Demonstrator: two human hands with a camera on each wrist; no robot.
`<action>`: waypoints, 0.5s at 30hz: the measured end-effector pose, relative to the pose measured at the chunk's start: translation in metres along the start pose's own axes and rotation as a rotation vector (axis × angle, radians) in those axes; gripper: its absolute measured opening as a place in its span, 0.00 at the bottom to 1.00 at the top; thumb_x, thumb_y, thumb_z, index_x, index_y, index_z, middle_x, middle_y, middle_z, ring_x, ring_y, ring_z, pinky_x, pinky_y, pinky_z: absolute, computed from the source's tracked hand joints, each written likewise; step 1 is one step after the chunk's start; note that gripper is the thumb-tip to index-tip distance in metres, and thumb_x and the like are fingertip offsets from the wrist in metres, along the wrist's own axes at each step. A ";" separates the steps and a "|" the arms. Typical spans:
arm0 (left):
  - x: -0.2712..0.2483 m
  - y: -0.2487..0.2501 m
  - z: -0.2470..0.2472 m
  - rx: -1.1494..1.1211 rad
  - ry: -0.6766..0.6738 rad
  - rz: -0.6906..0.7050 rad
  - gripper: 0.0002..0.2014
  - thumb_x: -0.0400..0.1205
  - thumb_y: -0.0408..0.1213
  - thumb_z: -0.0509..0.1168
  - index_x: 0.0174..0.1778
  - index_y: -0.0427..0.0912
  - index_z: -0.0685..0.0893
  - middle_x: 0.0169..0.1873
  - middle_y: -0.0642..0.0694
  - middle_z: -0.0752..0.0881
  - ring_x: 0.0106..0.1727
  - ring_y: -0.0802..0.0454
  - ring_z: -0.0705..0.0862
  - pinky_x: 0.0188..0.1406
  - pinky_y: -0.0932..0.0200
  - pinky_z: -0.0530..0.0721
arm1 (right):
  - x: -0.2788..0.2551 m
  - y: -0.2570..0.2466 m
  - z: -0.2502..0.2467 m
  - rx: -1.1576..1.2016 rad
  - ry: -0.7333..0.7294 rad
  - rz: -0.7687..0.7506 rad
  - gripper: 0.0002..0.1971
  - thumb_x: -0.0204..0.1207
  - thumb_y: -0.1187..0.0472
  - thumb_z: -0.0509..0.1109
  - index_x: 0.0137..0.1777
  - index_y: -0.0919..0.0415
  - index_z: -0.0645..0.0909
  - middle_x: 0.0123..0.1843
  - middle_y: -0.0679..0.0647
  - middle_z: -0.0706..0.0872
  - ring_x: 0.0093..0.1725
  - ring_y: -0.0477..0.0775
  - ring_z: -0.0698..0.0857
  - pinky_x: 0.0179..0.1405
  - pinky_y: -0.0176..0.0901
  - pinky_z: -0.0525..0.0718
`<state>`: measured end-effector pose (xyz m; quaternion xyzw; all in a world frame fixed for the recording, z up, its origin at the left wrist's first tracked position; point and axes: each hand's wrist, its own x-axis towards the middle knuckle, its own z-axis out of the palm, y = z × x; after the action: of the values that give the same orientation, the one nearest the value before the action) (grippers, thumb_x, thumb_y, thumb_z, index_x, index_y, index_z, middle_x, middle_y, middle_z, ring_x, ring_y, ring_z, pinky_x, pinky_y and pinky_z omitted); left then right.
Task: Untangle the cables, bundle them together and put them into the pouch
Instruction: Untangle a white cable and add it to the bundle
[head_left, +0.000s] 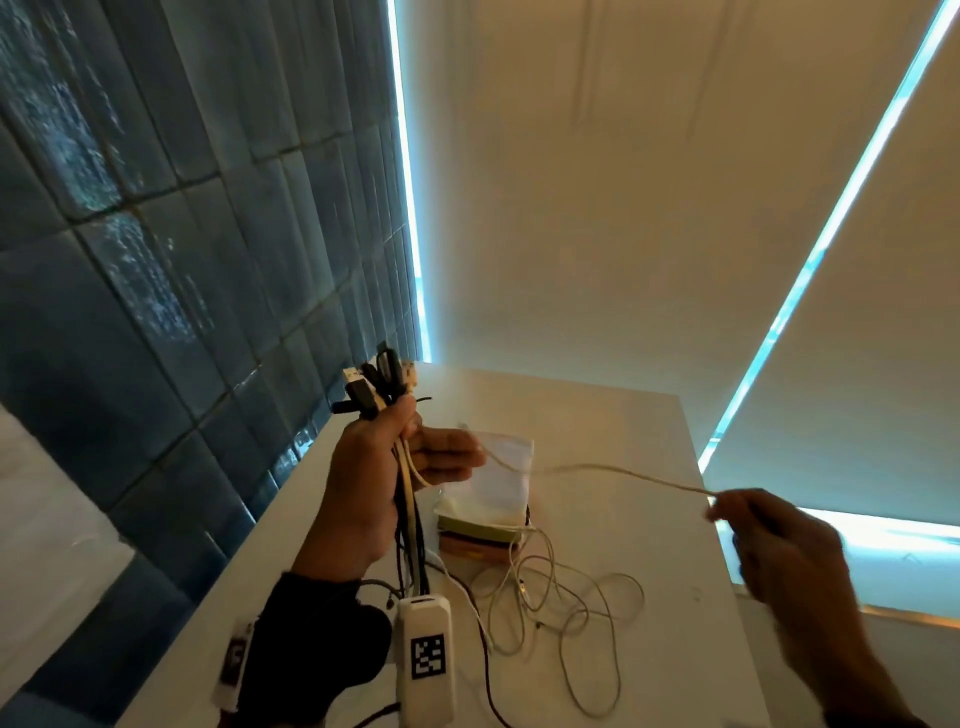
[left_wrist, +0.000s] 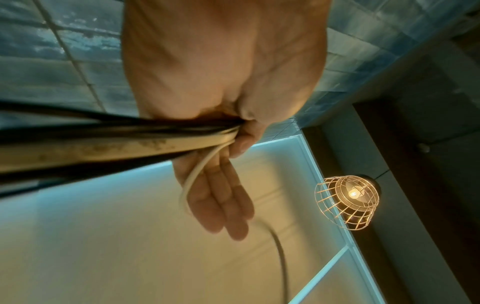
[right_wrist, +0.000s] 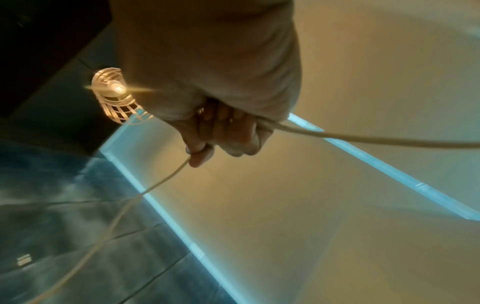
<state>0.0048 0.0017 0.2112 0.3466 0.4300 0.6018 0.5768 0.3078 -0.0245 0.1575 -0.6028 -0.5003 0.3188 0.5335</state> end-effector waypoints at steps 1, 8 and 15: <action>0.002 0.003 -0.005 -0.006 0.013 0.006 0.17 0.88 0.43 0.51 0.35 0.39 0.71 0.37 0.30 0.90 0.39 0.33 0.90 0.37 0.46 0.90 | 0.003 0.012 -0.017 0.016 0.053 0.065 0.12 0.79 0.68 0.67 0.36 0.59 0.86 0.16 0.46 0.65 0.17 0.43 0.60 0.22 0.33 0.54; 0.005 0.012 -0.003 -0.050 0.012 0.093 0.19 0.88 0.40 0.52 0.30 0.42 0.69 0.18 0.44 0.77 0.23 0.43 0.84 0.34 0.47 0.88 | -0.002 0.061 -0.083 -0.453 -0.038 0.207 0.14 0.80 0.61 0.69 0.34 0.49 0.88 0.14 0.49 0.71 0.13 0.42 0.67 0.12 0.44 0.68; 0.002 0.020 0.028 -0.277 -0.280 0.075 0.15 0.86 0.45 0.54 0.34 0.45 0.70 0.23 0.52 0.62 0.22 0.57 0.61 0.23 0.62 0.69 | -0.027 0.011 0.007 -0.491 -0.862 0.080 0.30 0.63 0.21 0.62 0.65 0.26 0.75 0.67 0.25 0.78 0.65 0.24 0.74 0.70 0.36 0.74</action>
<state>0.0225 0.0076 0.2399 0.3600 0.2456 0.6223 0.6502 0.2961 -0.0472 0.1407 -0.5427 -0.7123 0.4318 0.1076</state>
